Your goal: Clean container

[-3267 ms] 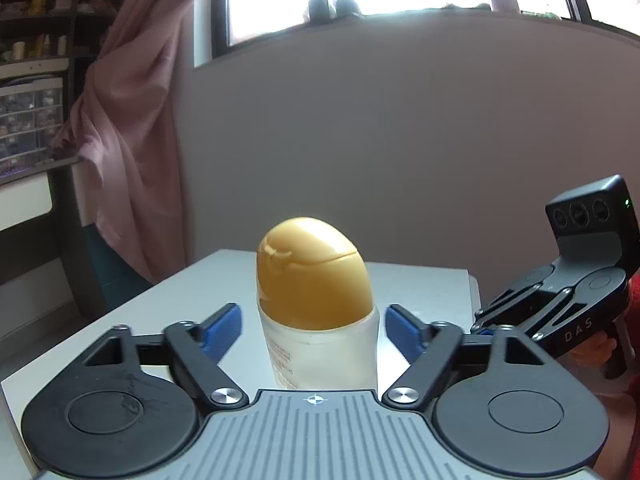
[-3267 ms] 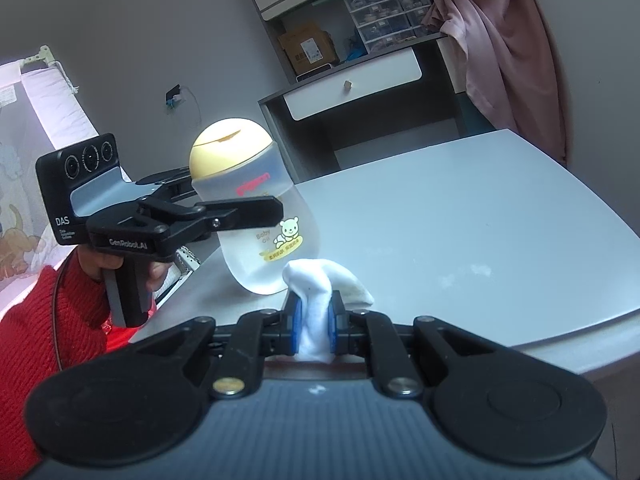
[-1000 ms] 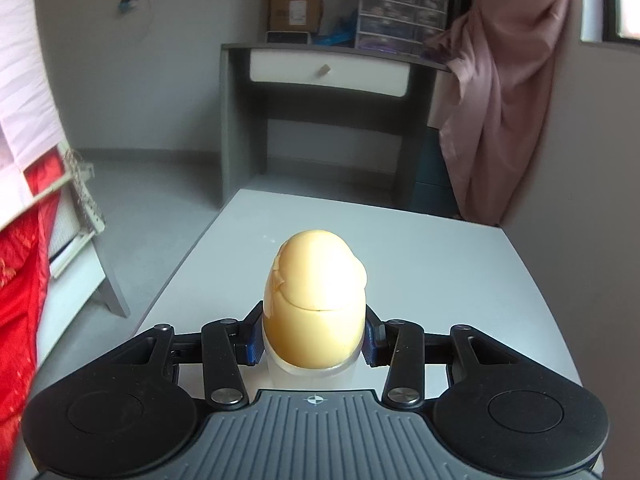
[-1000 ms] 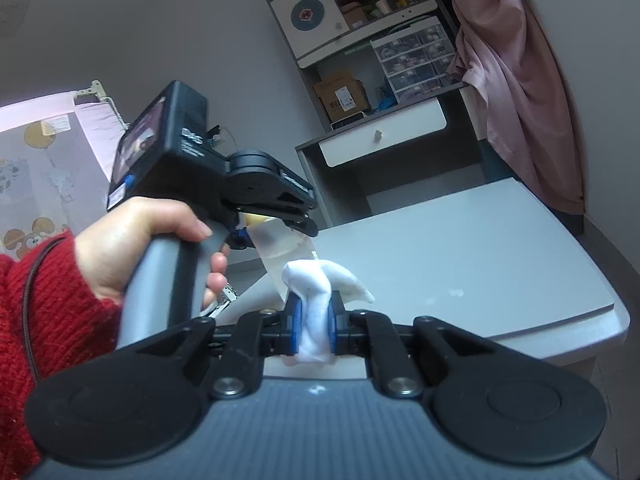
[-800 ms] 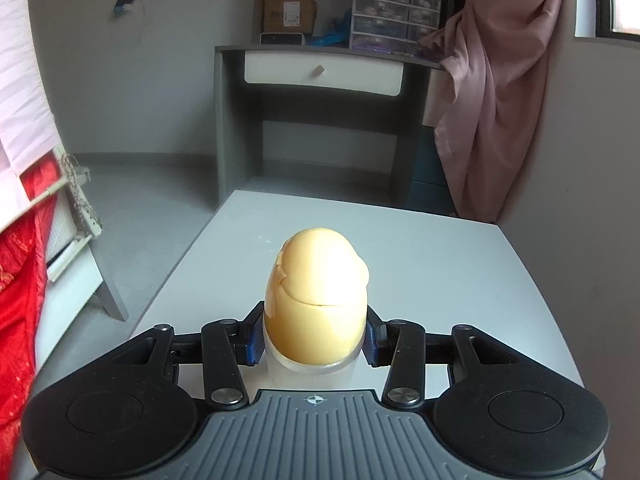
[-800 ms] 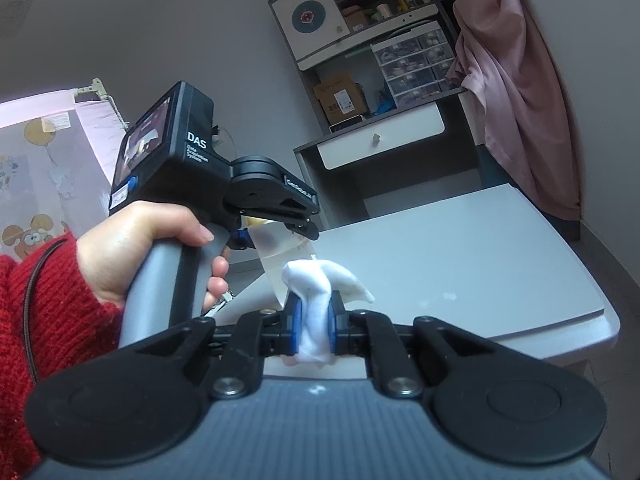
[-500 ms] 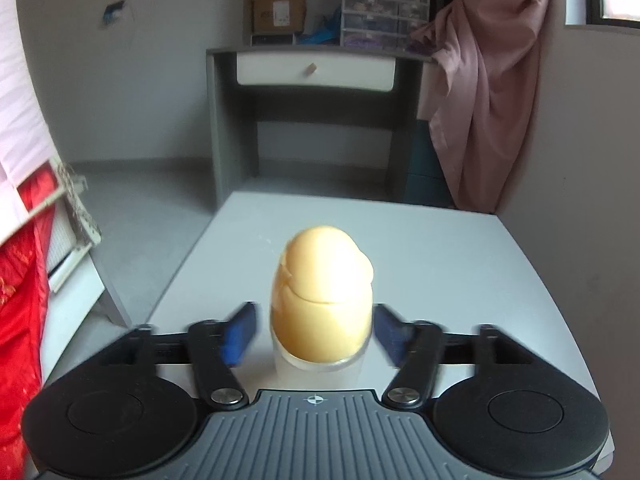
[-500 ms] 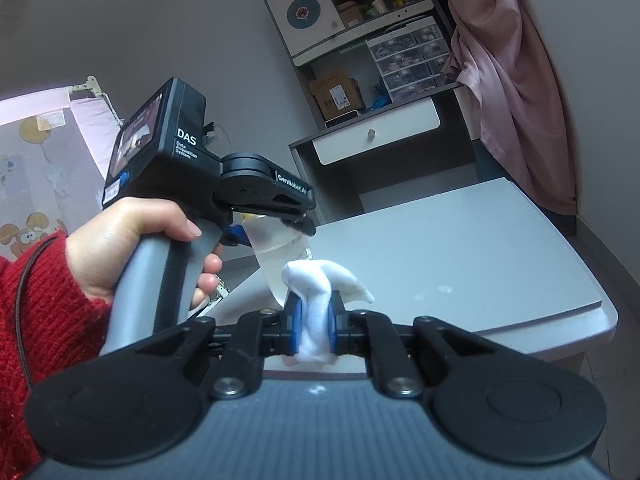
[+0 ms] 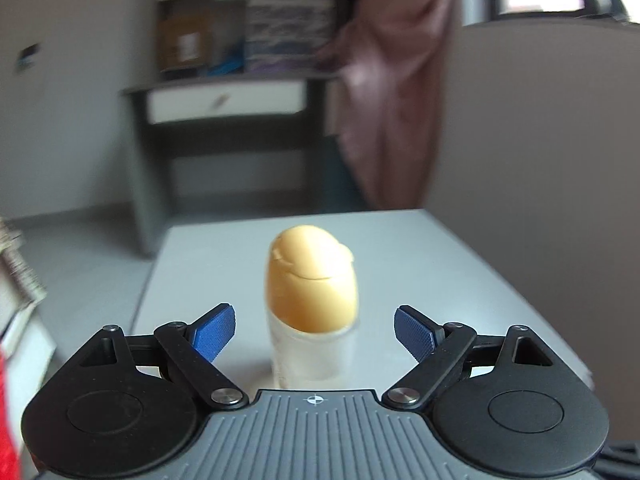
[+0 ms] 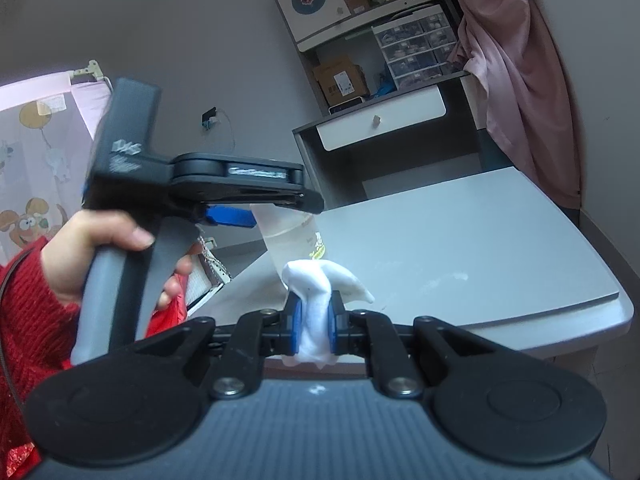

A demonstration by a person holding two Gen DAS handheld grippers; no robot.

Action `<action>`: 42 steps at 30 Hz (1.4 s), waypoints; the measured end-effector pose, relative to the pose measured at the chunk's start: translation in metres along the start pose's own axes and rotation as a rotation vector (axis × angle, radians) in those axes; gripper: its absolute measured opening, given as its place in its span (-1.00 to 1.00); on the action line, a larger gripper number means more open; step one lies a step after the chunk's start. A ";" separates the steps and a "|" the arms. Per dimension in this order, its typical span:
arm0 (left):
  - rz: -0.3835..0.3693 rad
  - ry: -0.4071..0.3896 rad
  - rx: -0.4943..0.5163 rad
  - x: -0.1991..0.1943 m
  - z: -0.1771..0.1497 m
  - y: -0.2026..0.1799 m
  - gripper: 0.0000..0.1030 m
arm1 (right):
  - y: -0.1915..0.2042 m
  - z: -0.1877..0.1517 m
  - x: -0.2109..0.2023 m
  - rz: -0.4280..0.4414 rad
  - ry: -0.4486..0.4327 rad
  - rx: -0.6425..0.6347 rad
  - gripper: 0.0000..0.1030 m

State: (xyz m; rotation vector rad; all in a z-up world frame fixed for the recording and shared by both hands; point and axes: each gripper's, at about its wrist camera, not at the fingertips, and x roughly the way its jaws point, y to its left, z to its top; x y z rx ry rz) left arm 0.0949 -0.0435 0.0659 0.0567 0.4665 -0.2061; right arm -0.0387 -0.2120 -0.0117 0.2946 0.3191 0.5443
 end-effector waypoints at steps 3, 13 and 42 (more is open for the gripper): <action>-0.085 -0.046 0.028 -0.005 -0.009 0.010 0.76 | 0.004 -0.001 0.002 0.002 0.006 -0.005 -0.76; -0.269 -0.168 0.104 0.008 -0.027 0.051 0.85 | 0.022 -0.002 0.005 0.010 -0.004 -0.044 -0.76; -0.703 -0.312 0.276 0.081 -0.062 0.079 0.68 | 0.038 -0.009 0.029 -0.068 0.077 -0.053 -0.76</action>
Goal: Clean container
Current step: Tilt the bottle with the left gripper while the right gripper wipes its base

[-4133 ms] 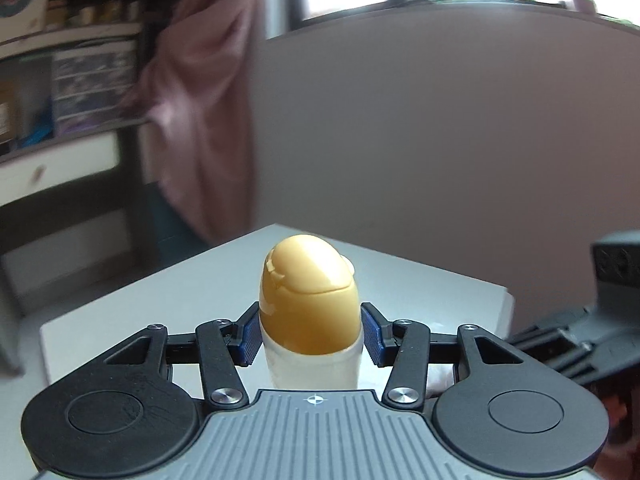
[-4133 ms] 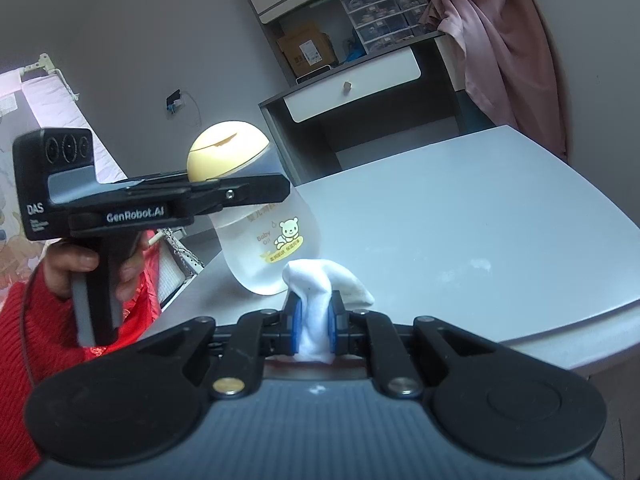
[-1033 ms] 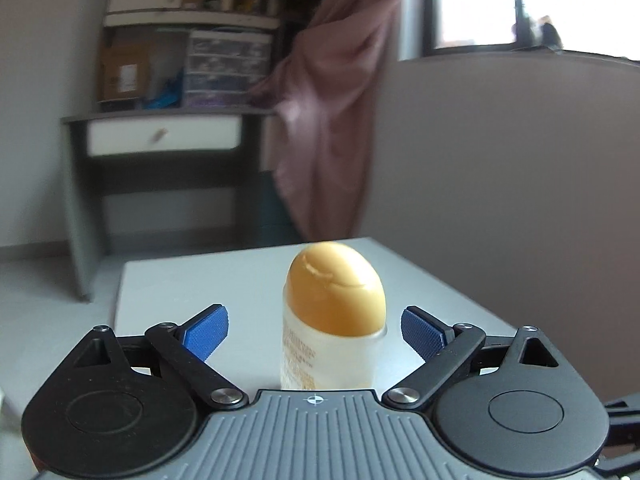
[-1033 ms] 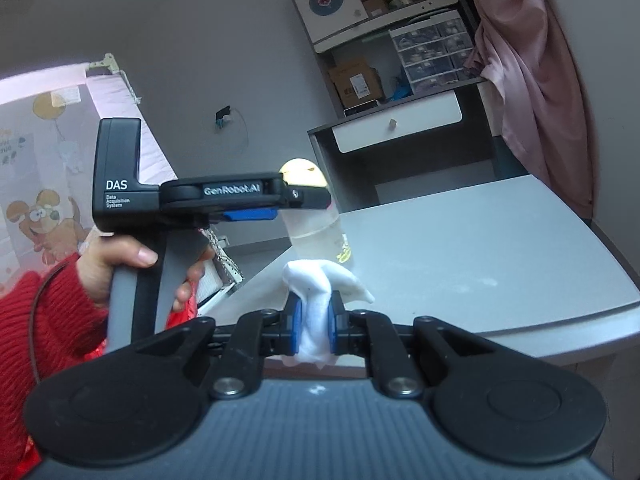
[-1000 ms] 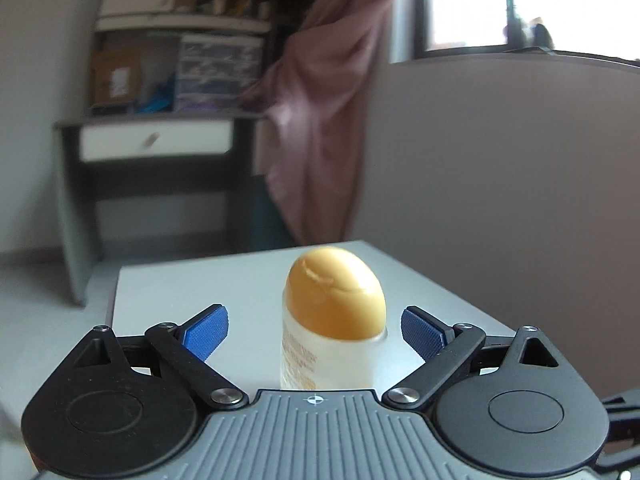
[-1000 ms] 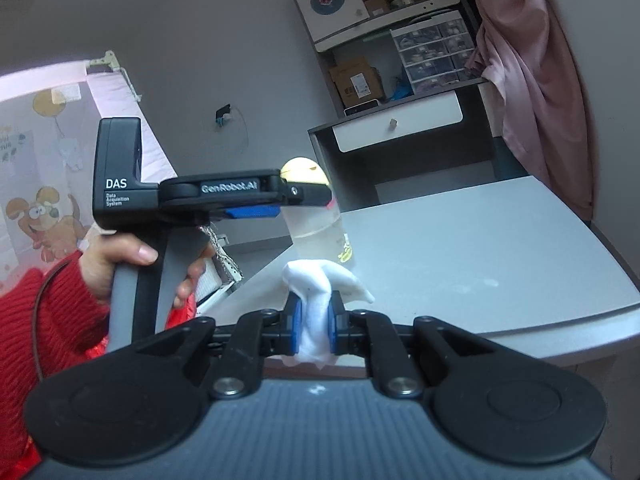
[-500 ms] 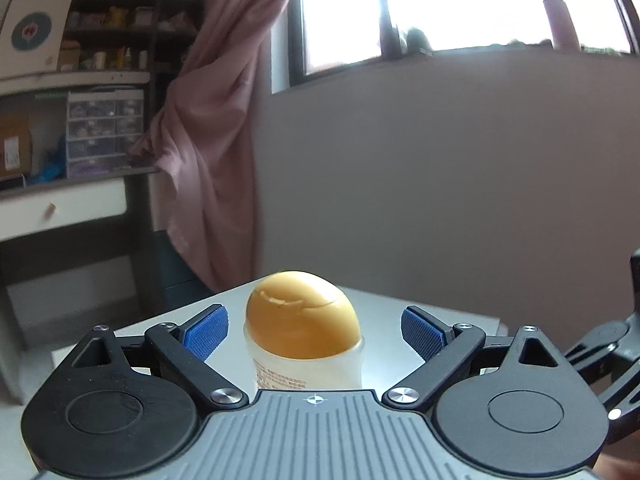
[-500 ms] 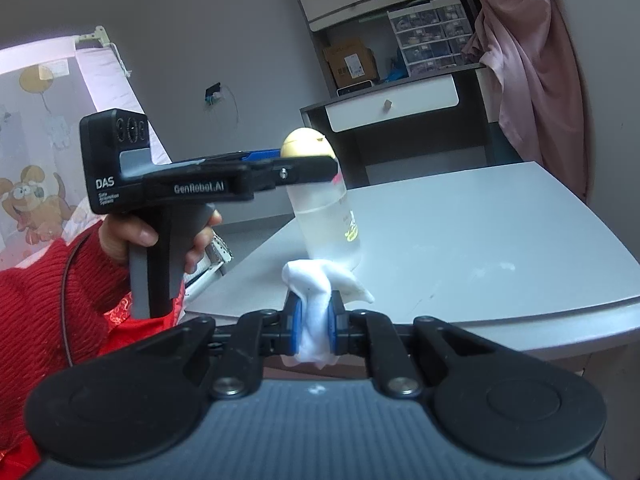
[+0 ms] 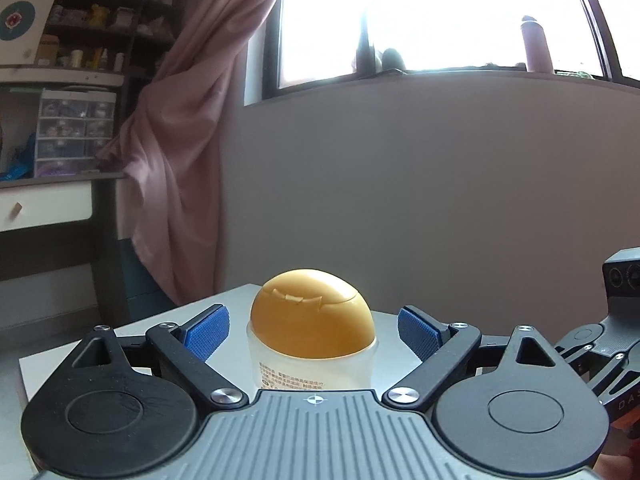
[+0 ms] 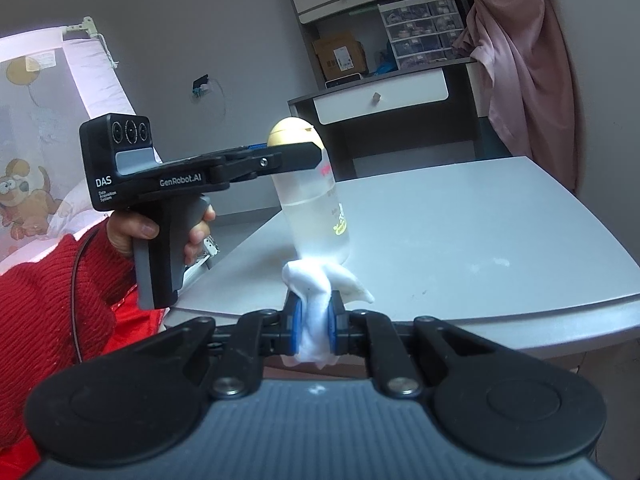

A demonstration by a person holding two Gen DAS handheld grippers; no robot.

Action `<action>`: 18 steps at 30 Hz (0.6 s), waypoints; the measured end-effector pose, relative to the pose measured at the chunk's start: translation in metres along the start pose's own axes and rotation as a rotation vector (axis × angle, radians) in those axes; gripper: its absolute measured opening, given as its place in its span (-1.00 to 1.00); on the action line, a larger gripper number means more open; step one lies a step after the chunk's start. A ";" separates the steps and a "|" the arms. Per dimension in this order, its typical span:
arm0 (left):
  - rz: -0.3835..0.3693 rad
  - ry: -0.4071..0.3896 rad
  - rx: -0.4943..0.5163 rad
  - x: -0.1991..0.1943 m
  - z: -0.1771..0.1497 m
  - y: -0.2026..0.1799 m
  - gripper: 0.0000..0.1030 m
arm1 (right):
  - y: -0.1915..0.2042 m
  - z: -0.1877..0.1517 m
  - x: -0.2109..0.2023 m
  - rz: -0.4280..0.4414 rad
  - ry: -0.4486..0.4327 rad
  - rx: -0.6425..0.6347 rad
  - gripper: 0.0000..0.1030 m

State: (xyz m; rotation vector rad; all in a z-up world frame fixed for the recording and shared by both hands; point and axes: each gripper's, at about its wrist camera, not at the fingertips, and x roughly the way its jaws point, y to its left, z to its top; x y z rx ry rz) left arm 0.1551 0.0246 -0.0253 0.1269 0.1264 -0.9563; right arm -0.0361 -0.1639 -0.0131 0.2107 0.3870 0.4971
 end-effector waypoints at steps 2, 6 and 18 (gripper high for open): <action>-0.001 0.020 0.005 0.002 0.000 0.000 0.28 | 0.001 -0.001 0.000 0.001 0.000 0.001 -0.76; 0.020 0.037 -0.007 0.001 0.001 -0.003 0.27 | 0.002 -0.002 -0.003 0.005 -0.005 0.004 -0.76; 0.209 0.151 -0.065 0.011 0.036 -0.024 0.26 | 0.001 -0.006 -0.005 0.025 -0.016 0.011 -0.76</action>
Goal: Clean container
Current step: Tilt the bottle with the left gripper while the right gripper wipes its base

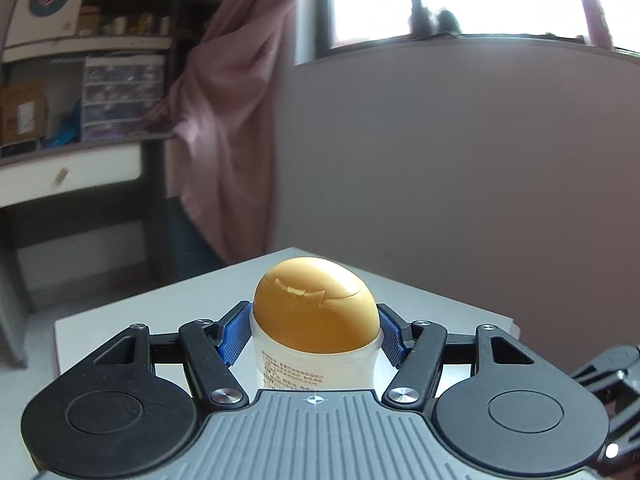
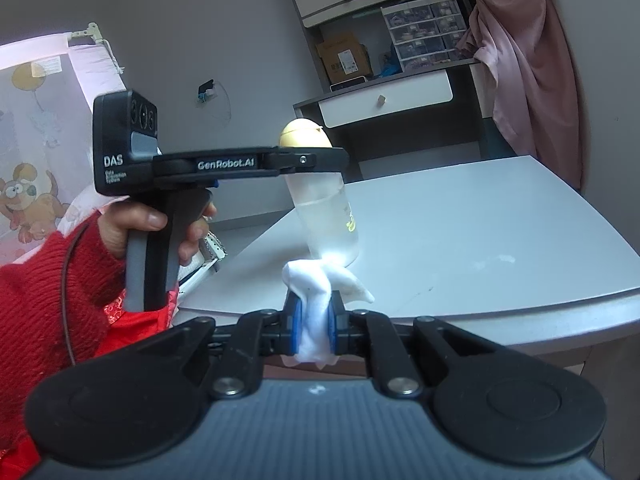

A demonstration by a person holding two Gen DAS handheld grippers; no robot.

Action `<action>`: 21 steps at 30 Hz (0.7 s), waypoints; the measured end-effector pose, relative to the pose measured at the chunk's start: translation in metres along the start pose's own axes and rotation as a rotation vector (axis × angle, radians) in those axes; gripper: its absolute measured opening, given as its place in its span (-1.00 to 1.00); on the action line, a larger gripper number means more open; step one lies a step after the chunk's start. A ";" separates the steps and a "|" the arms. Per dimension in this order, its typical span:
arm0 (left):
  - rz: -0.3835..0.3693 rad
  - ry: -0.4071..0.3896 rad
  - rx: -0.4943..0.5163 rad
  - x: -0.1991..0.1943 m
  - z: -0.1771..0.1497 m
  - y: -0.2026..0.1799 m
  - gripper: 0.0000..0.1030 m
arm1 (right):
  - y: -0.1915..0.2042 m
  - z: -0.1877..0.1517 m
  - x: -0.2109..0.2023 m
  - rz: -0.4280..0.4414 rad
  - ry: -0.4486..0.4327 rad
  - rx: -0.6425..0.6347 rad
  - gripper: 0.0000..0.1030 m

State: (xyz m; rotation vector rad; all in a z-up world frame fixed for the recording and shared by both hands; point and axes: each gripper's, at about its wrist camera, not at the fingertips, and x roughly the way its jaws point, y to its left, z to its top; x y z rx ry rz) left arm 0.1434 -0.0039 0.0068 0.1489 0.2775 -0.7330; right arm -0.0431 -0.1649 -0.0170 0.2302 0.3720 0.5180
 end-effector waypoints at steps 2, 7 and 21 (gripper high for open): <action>0.043 0.020 -0.011 -0.003 0.006 -0.006 0.26 | -0.001 0.000 0.000 0.006 -0.001 0.002 -0.76; 0.151 0.065 -0.038 -0.009 0.021 -0.021 0.26 | -0.004 0.001 -0.003 0.013 -0.015 0.002 -0.76; 0.476 0.196 -0.172 -0.006 0.069 -0.047 0.26 | -0.007 0.002 -0.011 0.006 -0.043 -0.008 -0.76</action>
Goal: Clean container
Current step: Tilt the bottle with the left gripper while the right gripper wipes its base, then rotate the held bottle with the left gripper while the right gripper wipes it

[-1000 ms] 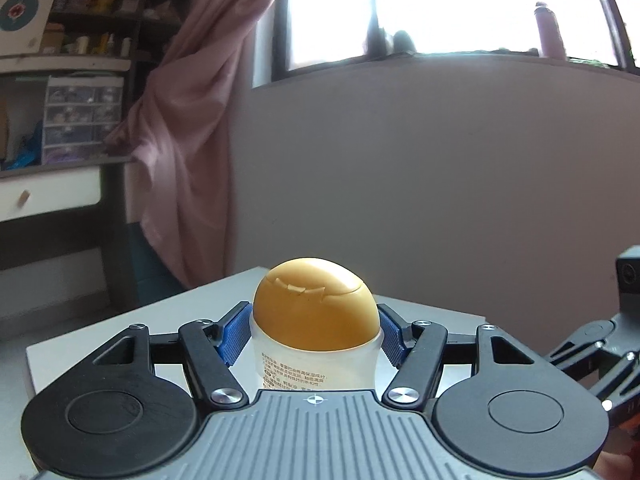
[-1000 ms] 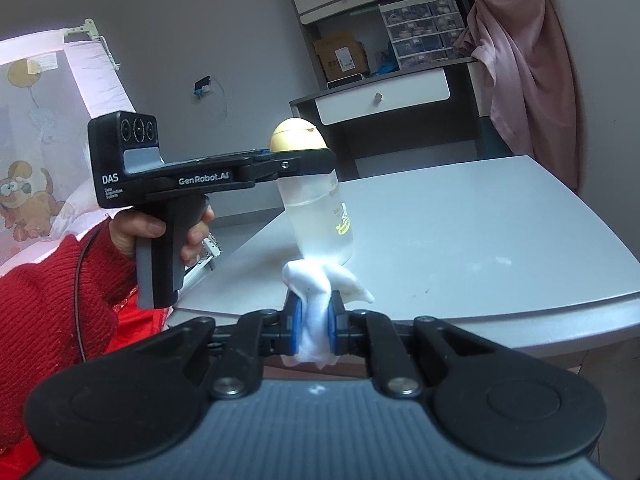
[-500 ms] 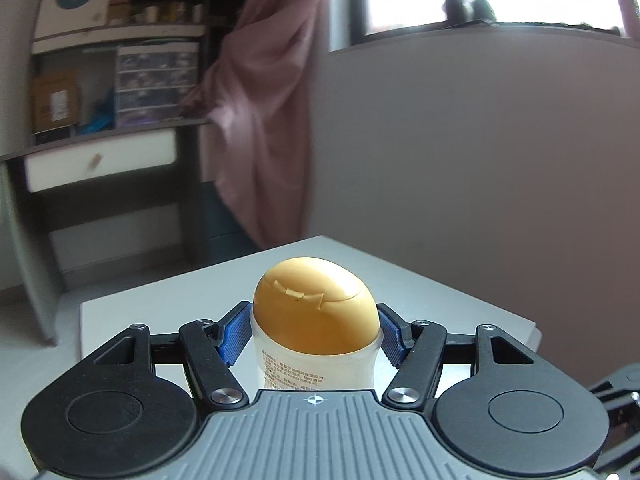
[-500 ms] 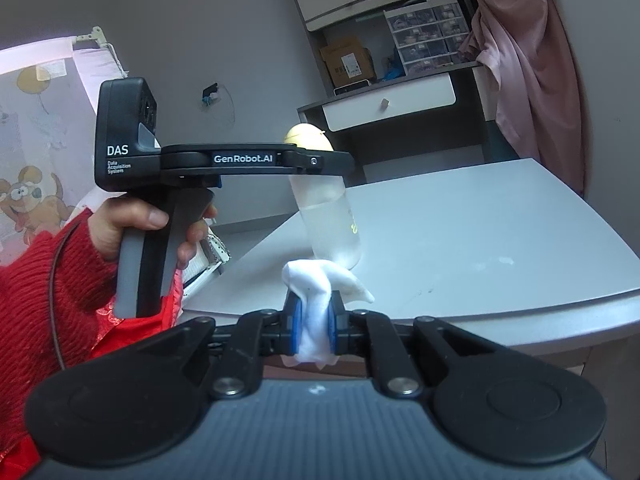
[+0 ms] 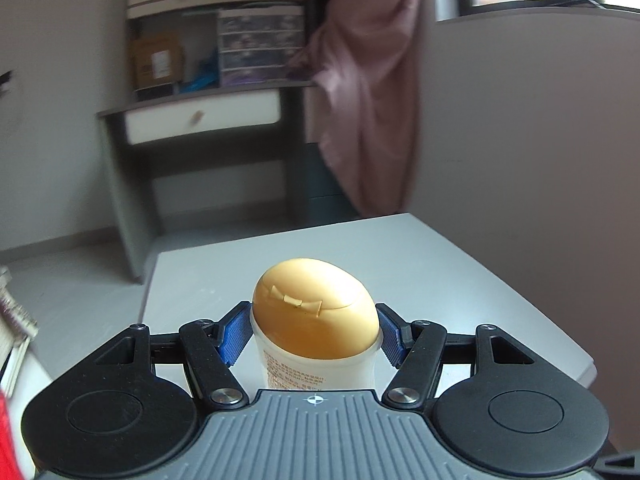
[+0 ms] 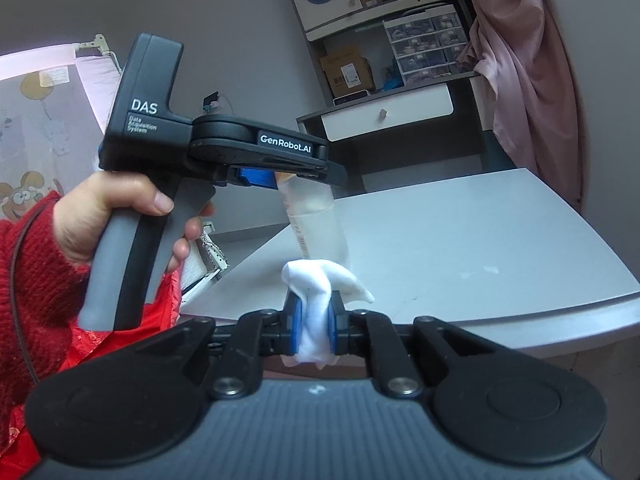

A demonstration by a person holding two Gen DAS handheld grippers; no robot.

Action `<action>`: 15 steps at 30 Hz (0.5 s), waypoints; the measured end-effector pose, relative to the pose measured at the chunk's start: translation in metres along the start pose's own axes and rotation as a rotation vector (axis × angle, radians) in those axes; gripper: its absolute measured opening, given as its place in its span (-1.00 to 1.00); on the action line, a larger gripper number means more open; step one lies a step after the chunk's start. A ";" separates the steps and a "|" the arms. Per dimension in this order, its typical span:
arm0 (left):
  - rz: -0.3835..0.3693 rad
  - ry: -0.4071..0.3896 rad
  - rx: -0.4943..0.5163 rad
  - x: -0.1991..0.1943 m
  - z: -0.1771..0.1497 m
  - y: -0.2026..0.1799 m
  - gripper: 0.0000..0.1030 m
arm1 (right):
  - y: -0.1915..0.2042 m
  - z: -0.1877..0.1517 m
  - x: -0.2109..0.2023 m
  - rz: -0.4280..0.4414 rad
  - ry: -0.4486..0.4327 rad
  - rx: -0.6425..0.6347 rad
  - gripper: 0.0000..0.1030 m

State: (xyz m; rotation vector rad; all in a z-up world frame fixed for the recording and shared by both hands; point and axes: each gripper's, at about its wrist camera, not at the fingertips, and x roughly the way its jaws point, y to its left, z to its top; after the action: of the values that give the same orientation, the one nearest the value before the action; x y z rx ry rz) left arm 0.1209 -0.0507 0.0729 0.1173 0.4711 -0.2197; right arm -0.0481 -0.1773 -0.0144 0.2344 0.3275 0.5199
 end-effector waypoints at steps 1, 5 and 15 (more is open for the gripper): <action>0.007 0.007 -0.022 -0.001 0.002 0.001 0.26 | -0.001 0.000 -0.001 -0.002 -0.001 0.000 -0.76; 0.011 0.041 -0.114 -0.001 0.006 0.008 0.25 | -0.002 0.001 -0.004 -0.004 -0.012 0.002 -0.76; 0.046 0.038 -0.125 -0.005 -0.010 0.023 0.24 | -0.004 0.002 -0.009 -0.002 -0.022 0.007 -0.76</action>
State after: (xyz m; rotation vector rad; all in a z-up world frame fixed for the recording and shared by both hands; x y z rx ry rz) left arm 0.1174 -0.0260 0.0676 0.0096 0.5184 -0.1431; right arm -0.0527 -0.1856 -0.0120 0.2464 0.3086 0.5142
